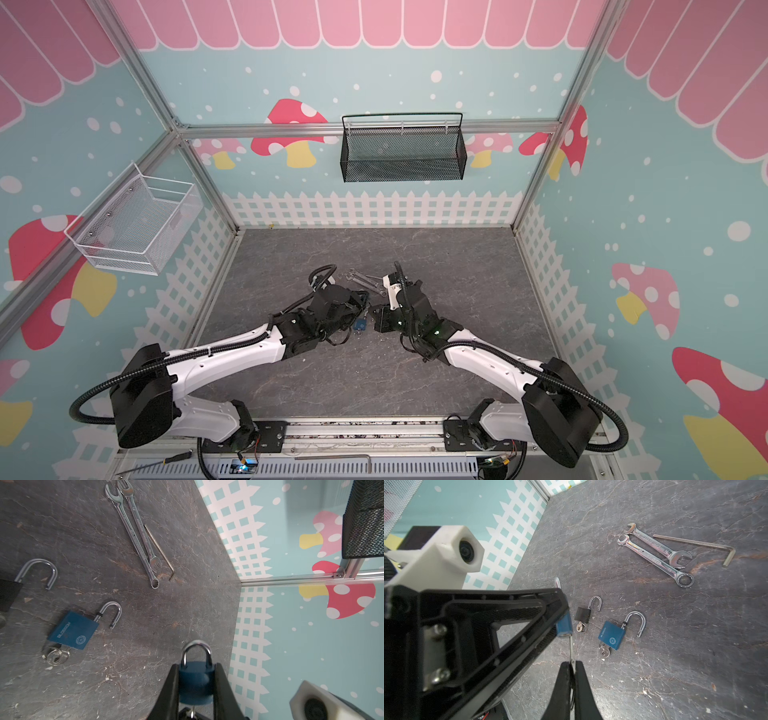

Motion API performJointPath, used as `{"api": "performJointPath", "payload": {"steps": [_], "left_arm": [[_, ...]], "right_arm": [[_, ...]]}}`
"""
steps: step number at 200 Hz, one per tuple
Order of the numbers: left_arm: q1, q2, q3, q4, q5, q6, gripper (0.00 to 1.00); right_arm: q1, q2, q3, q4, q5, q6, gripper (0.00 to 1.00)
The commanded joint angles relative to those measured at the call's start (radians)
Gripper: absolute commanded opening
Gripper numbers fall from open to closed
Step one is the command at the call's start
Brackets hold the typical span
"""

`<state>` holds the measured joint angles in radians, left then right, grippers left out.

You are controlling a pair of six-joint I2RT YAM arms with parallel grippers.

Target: Unlock with the key

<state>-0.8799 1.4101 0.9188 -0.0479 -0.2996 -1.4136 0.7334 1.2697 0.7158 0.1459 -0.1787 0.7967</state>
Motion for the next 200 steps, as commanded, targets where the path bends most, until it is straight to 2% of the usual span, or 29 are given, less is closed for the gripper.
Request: {"api": "performJointPath", "payload": {"steps": [1, 75, 129, 200], "left_arm": [[-0.031, -0.025, 0.012, 0.005, 0.005, -0.001, 0.0], [-0.028, -0.048, 0.024, -0.03, -0.081, 0.039, 0.0], [-0.027, -0.042, 0.038, -0.029, -0.072, 0.048, 0.0], [-0.035, -0.04, 0.045, -0.028, -0.045, 0.065, 0.0]], "right_arm": [[-0.002, -0.015, 0.036, 0.022, 0.026, -0.018, 0.0], [-0.002, -0.061, 0.004, 0.064, -0.011, -0.063, 0.0], [-0.002, -0.045, 0.023, 0.095, -0.038, -0.071, 0.0], [-0.002, -0.02, 0.033, 0.089, -0.004, -0.058, 0.0]]}}
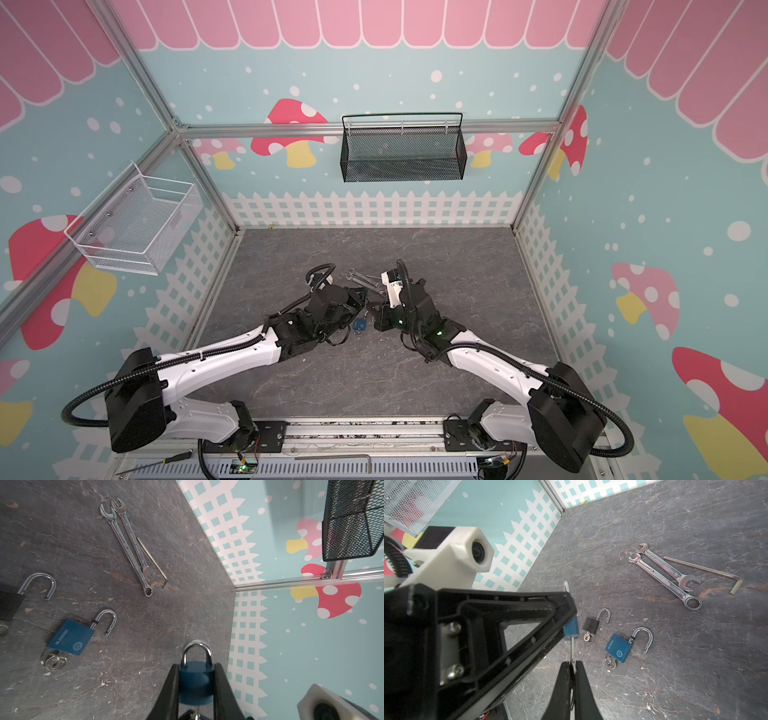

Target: Unlock with the key

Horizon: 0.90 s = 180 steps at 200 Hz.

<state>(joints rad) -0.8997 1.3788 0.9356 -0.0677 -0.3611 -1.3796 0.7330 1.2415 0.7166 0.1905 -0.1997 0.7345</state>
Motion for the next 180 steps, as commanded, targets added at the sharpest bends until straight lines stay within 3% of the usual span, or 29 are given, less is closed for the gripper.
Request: {"api": "performJointPath", "payload": {"steps": [1, 38, 100, 145, 180], "left_arm": [[-0.015, -0.008, 0.028, -0.009, 0.016, 0.032, 0.0], [-0.041, -0.004, 0.035, -0.048, -0.008, 0.052, 0.0], [-0.044, -0.018, 0.017, -0.062, -0.016, 0.024, 0.0], [-0.069, -0.013, 0.024, -0.045, -0.022, -0.008, 0.0], [-0.086, 0.006, 0.017, -0.035, -0.016, -0.088, 0.0]], "right_arm": [[-0.001, 0.007, 0.033, 0.044, 0.018, 0.005, 0.0], [-0.003, -0.022, 0.055, 0.053, 0.027, 0.018, 0.0], [-0.003, -0.055, 0.049, -0.002, 0.175, 0.043, 0.0], [-0.001, -0.011, 0.05, 0.029, 0.131, 0.064, 0.0], [0.001, -0.011, 0.035, 0.158, 0.062, 0.085, 0.0]]}}
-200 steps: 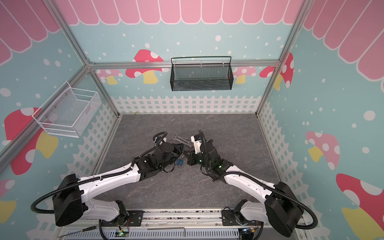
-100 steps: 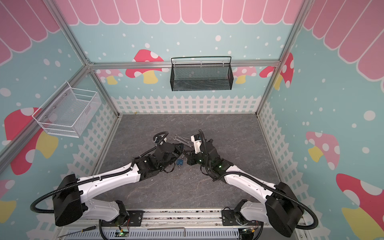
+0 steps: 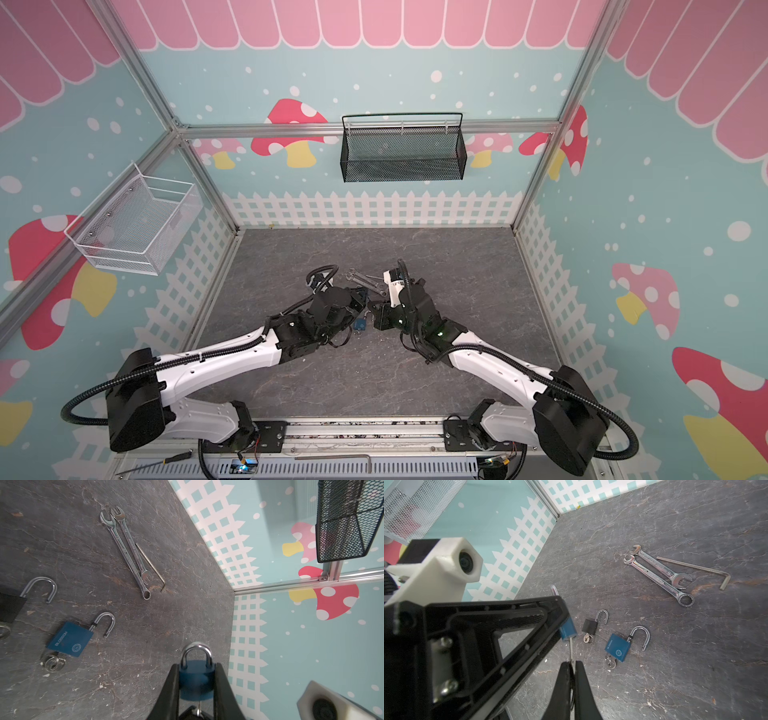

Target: Unlock with the key

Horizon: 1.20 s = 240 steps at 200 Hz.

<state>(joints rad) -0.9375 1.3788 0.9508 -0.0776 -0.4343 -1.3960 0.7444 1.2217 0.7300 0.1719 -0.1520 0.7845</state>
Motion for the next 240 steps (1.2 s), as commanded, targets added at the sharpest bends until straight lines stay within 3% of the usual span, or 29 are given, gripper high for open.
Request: {"api": "performJointPath", "payload": {"steps": [1, 77, 119, 159, 240], "left_arm": [[-0.049, 0.008, 0.001, -0.023, 0.057, -0.074, 0.0], [-0.059, 0.065, 0.02, 0.025, 0.103, -0.102, 0.0], [-0.058, 0.033, 0.01, -0.017, 0.049, -0.043, 0.0], [-0.048, 0.002, 0.029, -0.067, -0.003, 0.064, 0.0], [0.02, -0.041, 0.028, -0.088, 0.075, 0.161, 0.0]], "right_arm": [[-0.01, 0.009, 0.022, 0.178, 0.016, 0.036, 0.0], [0.029, 0.07, 0.081, 0.166, 0.055, -0.01, 0.0], [0.023, 0.04, 0.101, 0.083, 0.108, 0.016, 0.0], [0.015, 0.038, 0.126, 0.035, 0.03, 0.006, 0.0], [-0.019, 0.016, 0.164, -0.043, -0.076, -0.039, 0.0]]}}
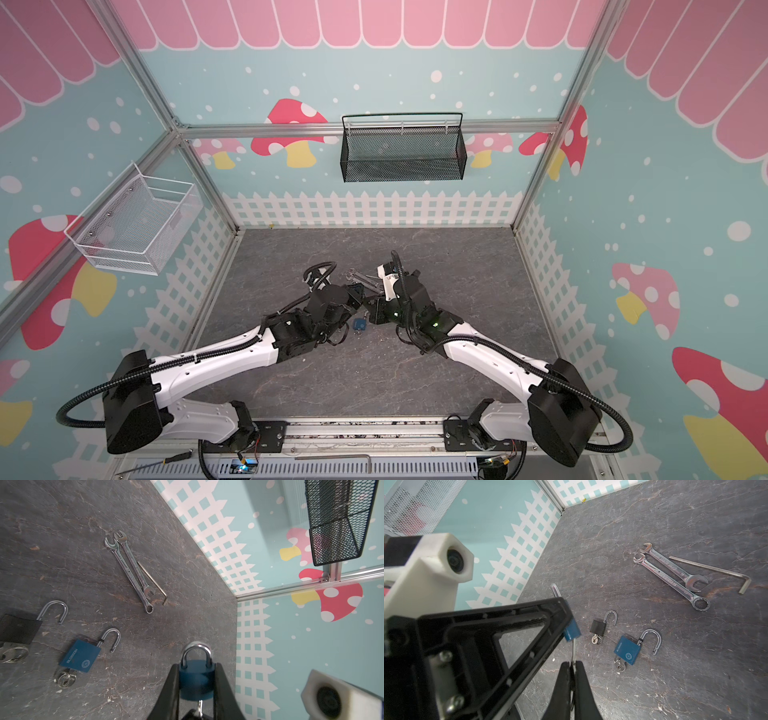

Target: Unlock with the key

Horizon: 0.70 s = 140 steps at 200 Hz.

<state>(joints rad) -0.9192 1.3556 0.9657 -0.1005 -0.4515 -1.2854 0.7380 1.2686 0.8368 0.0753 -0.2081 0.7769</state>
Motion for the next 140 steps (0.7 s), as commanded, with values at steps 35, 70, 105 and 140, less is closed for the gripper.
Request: {"api": "performJointPath", "payload": {"steps": [35, 70, 105, 140], "left_arm": [[0.018, -0.023, 0.015, -0.07, 0.126, 0.036, 0.0], [0.054, -0.043, 0.005, -0.083, 0.161, 0.035, 0.0], [0.091, -0.077, -0.019, -0.091, 0.157, 0.006, 0.0], [0.104, -0.108, -0.023, -0.092, 0.137, -0.006, 0.0]], "right_arm": [[-0.012, -0.039, 0.074, 0.033, -0.028, -0.074, 0.0], [-0.012, -0.054, 0.089, -0.015, -0.054, -0.125, 0.0], [-0.012, -0.054, 0.092, -0.037, -0.124, -0.142, 0.0], [-0.012, -0.036, 0.084, -0.05, -0.166, -0.142, 0.0]]}}
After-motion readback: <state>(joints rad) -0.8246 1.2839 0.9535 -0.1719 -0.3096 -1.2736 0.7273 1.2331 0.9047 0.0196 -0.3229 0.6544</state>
